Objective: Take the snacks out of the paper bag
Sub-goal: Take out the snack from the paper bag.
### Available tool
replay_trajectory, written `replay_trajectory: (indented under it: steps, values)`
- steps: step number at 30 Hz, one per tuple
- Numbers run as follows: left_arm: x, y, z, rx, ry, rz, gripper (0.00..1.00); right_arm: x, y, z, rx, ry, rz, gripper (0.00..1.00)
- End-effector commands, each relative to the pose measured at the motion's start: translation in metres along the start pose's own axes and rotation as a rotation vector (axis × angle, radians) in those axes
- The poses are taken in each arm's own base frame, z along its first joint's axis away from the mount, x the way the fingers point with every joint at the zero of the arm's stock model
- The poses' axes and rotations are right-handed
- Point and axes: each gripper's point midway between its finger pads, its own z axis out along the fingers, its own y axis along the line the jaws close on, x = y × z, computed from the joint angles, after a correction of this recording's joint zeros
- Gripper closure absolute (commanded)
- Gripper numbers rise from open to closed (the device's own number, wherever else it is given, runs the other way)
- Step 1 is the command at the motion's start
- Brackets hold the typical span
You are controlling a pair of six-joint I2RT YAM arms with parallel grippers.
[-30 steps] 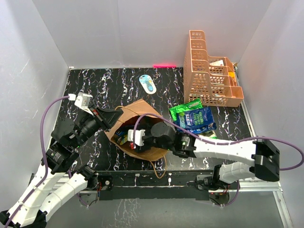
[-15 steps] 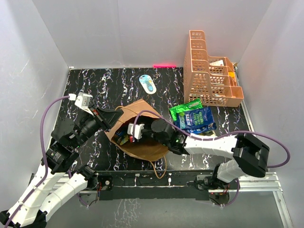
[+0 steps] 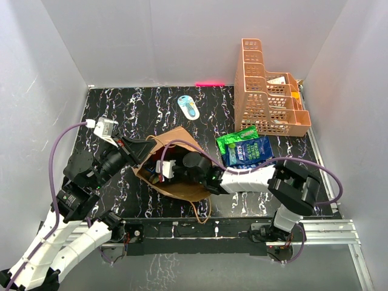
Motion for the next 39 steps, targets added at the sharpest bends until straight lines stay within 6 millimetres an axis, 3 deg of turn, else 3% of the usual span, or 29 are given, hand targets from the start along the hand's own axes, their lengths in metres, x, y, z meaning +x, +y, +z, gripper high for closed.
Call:
replay_trajectory:
  steps: [1,4,10,18,26,34,39]
  values:
    - [-0.014,-0.007,-0.002,0.011,-0.034,0.008,1.0,-0.025,-0.028,0.014,0.074,-0.071,0.003,0.47]
    - [-0.014,-0.006,-0.002,0.001,-0.032,0.009,1.0,-0.026,-0.026,0.015,0.061,-0.077,0.019,0.63]
    - [-0.012,-0.001,-0.003,-0.018,-0.029,0.01,1.0,-0.046,-0.025,-0.004,0.023,-0.136,0.061,0.92]
    - [-0.009,0.013,-0.001,-0.087,-0.032,-0.005,1.0,-0.074,-0.034,-0.041,0.015,-0.219,0.117,0.92]
    - [-0.011,0.024,-0.004,-0.157,-0.034,-0.012,1.0,-0.086,-0.03,-0.081,-0.021,-0.259,0.147,0.92]
    - [-0.008,0.033,-0.005,-0.206,-0.032,-0.026,1.0,-0.133,-0.043,-0.153,-0.085,-0.362,0.186,0.92]
    - [-0.007,0.033,-0.004,-0.205,-0.031,-0.03,1.0,-0.164,-0.084,-0.202,0.043,-0.428,0.353,0.92]
